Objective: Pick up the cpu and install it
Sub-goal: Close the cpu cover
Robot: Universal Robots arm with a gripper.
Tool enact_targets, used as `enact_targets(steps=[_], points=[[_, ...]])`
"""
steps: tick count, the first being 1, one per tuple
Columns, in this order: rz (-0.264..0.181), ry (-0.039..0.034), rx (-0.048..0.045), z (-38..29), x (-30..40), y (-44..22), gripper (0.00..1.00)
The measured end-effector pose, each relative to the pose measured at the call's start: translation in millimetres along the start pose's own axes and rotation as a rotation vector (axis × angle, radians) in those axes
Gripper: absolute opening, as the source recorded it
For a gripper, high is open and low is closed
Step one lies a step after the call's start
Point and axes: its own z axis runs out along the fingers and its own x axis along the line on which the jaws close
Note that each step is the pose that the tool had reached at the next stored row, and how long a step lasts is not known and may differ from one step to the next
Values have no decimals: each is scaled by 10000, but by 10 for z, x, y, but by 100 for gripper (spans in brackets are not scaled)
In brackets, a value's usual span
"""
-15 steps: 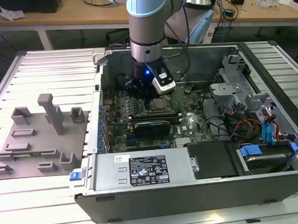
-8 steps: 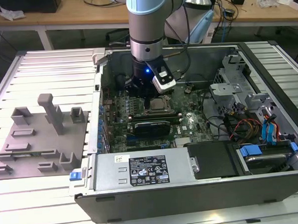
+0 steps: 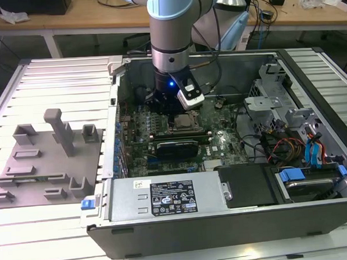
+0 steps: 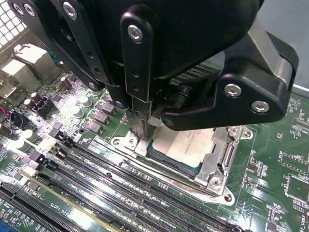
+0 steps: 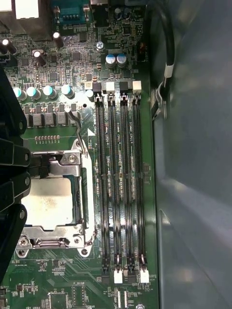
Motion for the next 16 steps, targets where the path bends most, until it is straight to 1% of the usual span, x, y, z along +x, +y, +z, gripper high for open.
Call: enact_targets(steps=[7,8,9,10,13,16], points=[[1,-1,-2,3,-1,-26,11],[2,-8,-64,3,-1,-8,11],[2,-10,-66,-37,-2,-5,11],[3,-10,-66,-59,-1,4,11],[2,-9,-64,-11,1,24,11],[2,-8,-64,-2,3,52,11]])
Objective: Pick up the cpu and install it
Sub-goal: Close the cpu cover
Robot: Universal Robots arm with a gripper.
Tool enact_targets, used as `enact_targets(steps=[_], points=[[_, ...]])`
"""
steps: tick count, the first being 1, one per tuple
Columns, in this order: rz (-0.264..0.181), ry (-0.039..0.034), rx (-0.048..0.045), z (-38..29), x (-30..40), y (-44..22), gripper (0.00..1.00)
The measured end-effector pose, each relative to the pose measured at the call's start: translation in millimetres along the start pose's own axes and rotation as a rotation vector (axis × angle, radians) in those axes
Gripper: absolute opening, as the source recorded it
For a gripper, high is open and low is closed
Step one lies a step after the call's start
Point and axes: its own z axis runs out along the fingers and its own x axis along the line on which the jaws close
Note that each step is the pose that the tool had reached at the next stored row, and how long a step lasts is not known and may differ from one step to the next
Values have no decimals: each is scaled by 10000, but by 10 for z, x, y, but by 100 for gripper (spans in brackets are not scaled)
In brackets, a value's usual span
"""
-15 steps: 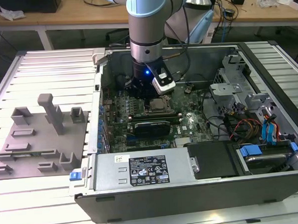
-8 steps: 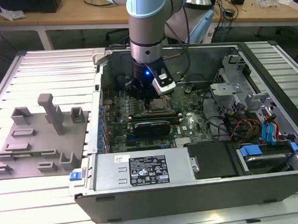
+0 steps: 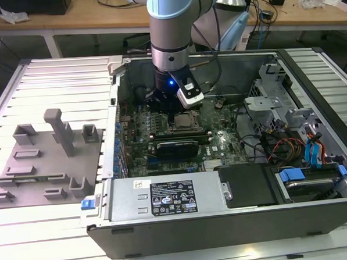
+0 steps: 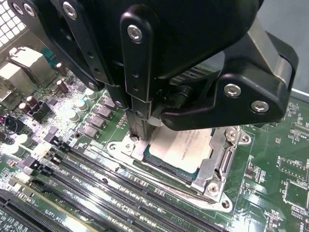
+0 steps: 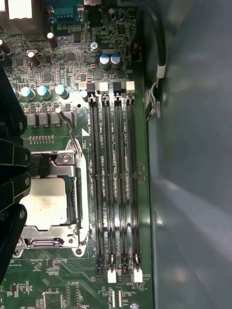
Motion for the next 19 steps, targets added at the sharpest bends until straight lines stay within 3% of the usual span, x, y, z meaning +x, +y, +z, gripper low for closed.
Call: enact_targets(steps=[13,19], points=[[0,2,2,30,3,25,11],[0,-2,-3,-22,1,26,11]])
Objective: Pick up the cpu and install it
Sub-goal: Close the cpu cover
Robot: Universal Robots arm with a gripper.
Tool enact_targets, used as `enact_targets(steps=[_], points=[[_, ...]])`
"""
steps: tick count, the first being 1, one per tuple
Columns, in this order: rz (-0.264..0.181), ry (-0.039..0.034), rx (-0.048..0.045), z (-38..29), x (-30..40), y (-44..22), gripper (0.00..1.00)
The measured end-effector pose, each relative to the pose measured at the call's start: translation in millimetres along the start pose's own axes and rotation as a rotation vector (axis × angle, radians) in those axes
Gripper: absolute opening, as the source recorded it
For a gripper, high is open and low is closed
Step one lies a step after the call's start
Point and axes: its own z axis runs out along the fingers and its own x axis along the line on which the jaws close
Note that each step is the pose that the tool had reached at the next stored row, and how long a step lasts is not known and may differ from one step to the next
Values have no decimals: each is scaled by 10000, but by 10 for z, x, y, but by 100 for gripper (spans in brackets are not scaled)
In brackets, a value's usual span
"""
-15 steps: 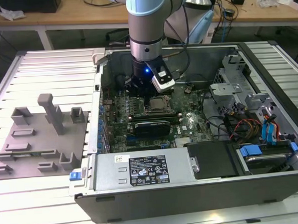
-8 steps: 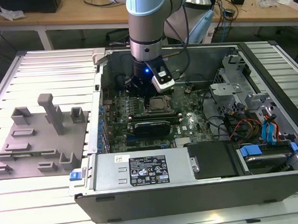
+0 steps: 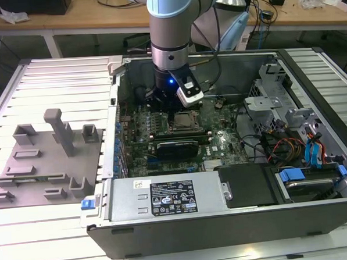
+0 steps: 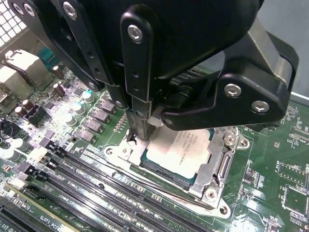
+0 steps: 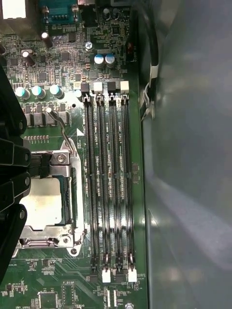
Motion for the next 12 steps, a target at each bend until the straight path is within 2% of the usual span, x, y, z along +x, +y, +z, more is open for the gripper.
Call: enact_targets(steps=[5,8,10,12], points=[[0,1,2,-59,-2,-1,11],[0,1,2,-109,-3,-2,11],[0,1,2,-165,-6,-3,11],[0,-1,-1,-166,-6,-3,11]])
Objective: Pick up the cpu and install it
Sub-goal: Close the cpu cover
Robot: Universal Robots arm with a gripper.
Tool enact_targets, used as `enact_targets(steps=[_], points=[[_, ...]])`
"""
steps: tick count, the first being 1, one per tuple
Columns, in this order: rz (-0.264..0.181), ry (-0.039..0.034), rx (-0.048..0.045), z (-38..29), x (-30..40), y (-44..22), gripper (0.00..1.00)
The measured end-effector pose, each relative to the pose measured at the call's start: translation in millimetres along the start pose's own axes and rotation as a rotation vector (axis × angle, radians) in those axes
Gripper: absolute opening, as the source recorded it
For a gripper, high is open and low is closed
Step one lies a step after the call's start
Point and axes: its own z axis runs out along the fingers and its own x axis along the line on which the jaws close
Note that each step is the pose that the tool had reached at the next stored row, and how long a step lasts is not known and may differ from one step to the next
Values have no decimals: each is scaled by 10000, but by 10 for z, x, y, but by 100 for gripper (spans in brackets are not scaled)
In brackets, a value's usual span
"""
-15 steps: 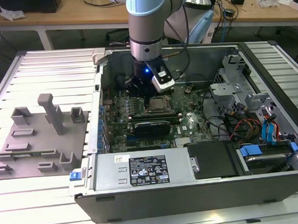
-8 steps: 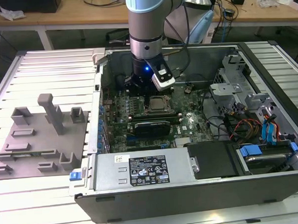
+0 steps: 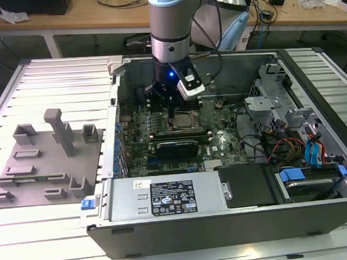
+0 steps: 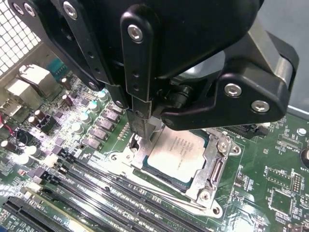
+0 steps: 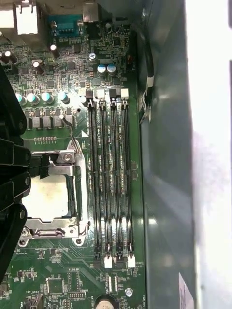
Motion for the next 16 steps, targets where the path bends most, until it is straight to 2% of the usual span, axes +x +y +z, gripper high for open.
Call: enact_targets(steps=[4,10,16], points=[[0,3,3,12,-1,-39,11],[0,2,3,18,-2,-43,11],[0,3,0,147,1,-69,11]])
